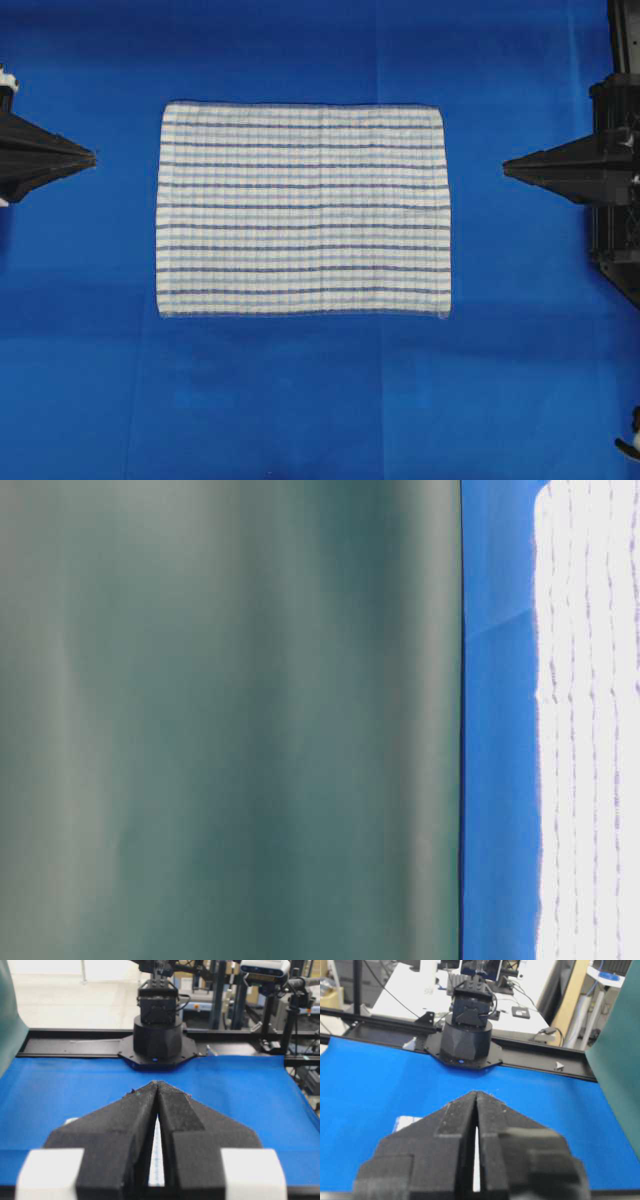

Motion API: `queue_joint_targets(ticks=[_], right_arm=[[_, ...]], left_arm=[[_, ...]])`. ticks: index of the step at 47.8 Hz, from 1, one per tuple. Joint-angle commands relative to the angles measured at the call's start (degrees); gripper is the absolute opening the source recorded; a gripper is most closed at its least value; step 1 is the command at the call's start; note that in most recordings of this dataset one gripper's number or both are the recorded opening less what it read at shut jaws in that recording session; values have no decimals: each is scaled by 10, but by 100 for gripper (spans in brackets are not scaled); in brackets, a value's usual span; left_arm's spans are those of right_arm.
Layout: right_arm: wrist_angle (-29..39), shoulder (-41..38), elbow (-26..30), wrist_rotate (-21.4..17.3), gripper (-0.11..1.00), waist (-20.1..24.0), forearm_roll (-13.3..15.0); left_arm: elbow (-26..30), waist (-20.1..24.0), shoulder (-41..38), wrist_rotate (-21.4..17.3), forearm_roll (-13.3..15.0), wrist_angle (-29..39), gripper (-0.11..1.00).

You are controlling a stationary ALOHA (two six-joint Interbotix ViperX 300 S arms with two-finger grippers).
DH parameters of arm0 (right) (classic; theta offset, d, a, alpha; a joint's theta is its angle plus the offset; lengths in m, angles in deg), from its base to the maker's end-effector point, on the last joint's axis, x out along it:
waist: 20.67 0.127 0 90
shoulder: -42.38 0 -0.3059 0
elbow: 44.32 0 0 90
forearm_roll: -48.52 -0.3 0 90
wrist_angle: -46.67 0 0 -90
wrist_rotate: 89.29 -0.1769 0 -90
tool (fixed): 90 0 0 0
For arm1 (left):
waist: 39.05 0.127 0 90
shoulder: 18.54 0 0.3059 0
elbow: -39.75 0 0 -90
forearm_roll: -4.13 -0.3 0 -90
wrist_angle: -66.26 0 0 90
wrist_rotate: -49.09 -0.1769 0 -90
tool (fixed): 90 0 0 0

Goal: Fold the blue towel.
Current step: 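Move both grippers to the top corners of the white striped towel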

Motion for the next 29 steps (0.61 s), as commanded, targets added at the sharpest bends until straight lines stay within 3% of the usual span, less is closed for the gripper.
queue_joint_targets(ticks=[1, 16, 29], right_arm=[[-1, -8, 10, -3, 0, -4, -1], [37, -48, 25, -3, 0, -49, -26], [37, -112, 20, -4, 5, -124, -46]], left_arm=[[11, -4, -4, 3, 20, 4, 0], [9, 12, -18, -4, 20, 21, 0], [3, 90, -80, 1, 20, 23, 1]])
